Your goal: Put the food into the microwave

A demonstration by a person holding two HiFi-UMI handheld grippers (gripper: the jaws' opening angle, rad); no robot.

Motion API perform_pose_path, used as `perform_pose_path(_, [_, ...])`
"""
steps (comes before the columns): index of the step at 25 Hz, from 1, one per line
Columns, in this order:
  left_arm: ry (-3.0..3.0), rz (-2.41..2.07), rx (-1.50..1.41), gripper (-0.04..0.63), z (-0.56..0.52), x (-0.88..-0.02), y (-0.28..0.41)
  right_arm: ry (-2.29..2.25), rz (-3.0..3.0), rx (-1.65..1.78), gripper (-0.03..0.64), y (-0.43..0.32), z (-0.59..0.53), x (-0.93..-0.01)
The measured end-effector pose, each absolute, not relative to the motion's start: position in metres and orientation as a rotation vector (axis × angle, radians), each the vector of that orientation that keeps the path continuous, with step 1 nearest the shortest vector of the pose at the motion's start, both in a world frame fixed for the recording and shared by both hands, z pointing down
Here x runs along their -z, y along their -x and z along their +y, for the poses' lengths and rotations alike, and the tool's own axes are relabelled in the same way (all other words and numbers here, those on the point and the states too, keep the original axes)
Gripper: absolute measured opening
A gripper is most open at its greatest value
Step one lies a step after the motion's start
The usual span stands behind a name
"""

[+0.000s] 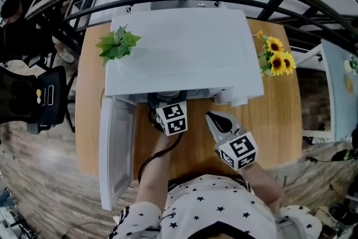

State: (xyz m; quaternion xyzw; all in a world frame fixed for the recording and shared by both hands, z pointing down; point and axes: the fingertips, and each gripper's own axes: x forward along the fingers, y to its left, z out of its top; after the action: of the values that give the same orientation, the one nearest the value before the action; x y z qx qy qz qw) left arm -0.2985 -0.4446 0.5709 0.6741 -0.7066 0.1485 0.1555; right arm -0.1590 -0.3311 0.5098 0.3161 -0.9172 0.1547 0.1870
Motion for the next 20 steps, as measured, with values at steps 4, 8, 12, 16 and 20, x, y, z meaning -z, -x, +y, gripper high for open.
perform_pose_path(4, [-1.924, -2.005, -0.459, 0.482, -0.451, -0.578, 0.298, -0.895, -2.574, -0.435, 0.006, 0.159, -0.332, -0.511])
perform_pose_path(8, [-1.917, -2.003, -0.490, 0.482, -0.454, -0.584, 0.298, -0.896, -2.570, -0.435, 0.006, 0.160, -0.332, -0.512])
perform_pose_path(12, [-1.911, -2.023, -0.520, 0.482, -0.455, -0.587, 0.299, -0.899, -2.568, -0.434, 0.006, 0.160, -0.332, -0.512])
perform_pose_path(16, [-1.893, -2.033, -0.575, 0.482, -0.456, -0.591, 0.300, -0.901, -2.569, -0.429, 0.006, 0.160, -0.331, -0.510])
perform_pose_path(20, [-1.882, -2.016, -0.596, 0.482, -0.457, -0.594, 0.300, -0.905, -2.569, -0.427, 0.006, 0.159, -0.331, -0.509])
